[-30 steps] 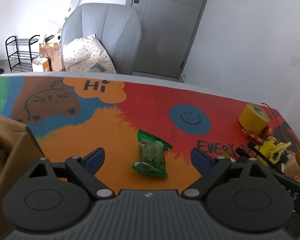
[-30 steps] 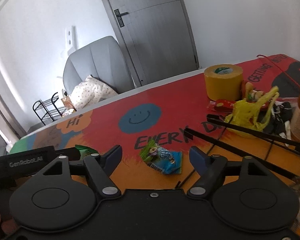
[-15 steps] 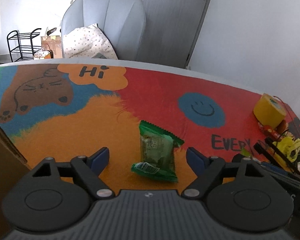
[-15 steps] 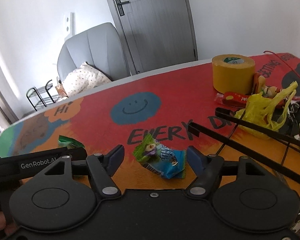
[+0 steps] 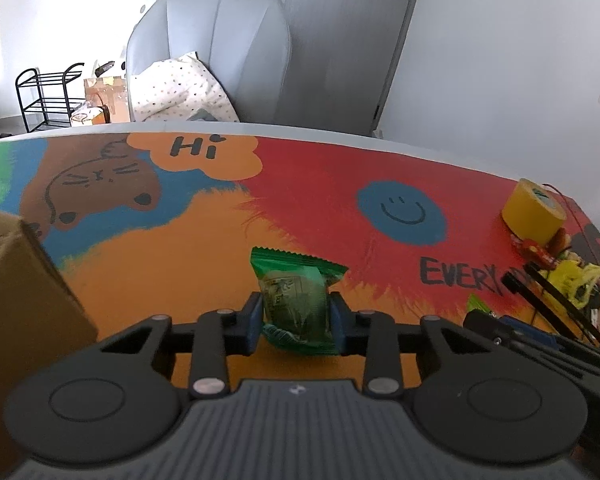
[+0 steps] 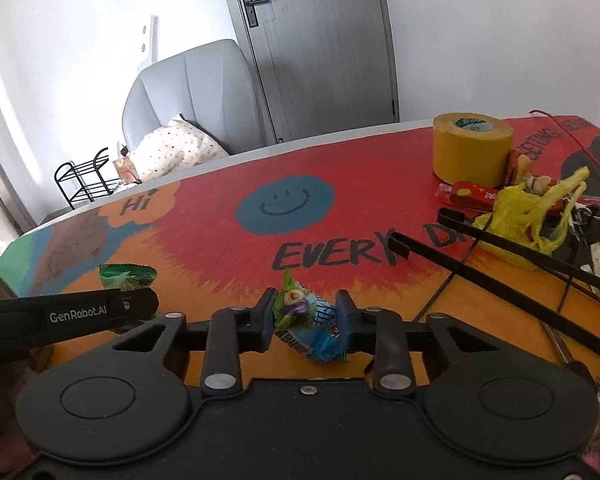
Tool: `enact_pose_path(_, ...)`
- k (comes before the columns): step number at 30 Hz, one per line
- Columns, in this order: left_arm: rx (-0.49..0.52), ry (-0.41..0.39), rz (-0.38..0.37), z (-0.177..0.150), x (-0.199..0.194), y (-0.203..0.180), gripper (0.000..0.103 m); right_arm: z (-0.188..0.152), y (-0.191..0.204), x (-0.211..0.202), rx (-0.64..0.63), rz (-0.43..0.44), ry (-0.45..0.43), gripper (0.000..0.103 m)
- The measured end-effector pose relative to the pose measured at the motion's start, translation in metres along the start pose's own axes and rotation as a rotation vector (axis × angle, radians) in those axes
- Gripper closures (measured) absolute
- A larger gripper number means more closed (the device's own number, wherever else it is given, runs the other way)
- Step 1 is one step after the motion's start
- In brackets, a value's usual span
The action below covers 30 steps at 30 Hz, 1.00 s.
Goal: Organize snacks
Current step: 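Grasp the green snack bag with the left gripper while the right grasps the blue candy pack, then carry both snacks over the box and open both grippers to drop them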
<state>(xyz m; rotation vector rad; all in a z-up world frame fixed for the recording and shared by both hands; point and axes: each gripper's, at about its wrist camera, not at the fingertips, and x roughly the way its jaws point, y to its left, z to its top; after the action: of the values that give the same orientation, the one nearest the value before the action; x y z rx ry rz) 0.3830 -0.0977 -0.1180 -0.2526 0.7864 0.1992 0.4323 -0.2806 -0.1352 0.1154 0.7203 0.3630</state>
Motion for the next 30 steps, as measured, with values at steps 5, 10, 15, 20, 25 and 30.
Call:
enact_pose_path(5,0.002,-0.008,-0.025,-0.005,-0.017,0.001,0.071,-0.006,0.004,-0.018,0.002,0.015,-0.017,0.076)
enact_pose_path(10,0.009,-0.019,-0.047,-0.010,-0.035,0.005,0.071,-0.010,0.008,-0.037,0.011,0.022,-0.031,0.076)
enact_pose_path(15,0.011,-0.027,-0.066,-0.015,-0.053,0.009,0.071,-0.013,0.012,-0.056,0.017,0.028,-0.049,0.076)
enact_pose_path(20,0.016,-0.045,-0.075,-0.018,-0.076,0.014,0.071,-0.017,0.019,-0.074,0.010,0.032,-0.066,0.076)
enact_pose_path(25,0.026,-0.068,-0.093,-0.018,-0.099,0.020,0.071,-0.015,0.031,-0.093,-0.004,0.035,-0.096,0.076)
enact_pose_path(30,0.037,-0.086,-0.102,-0.017,-0.117,0.028,0.071,-0.011,0.046,-0.111,-0.034,0.039,-0.124,0.076)
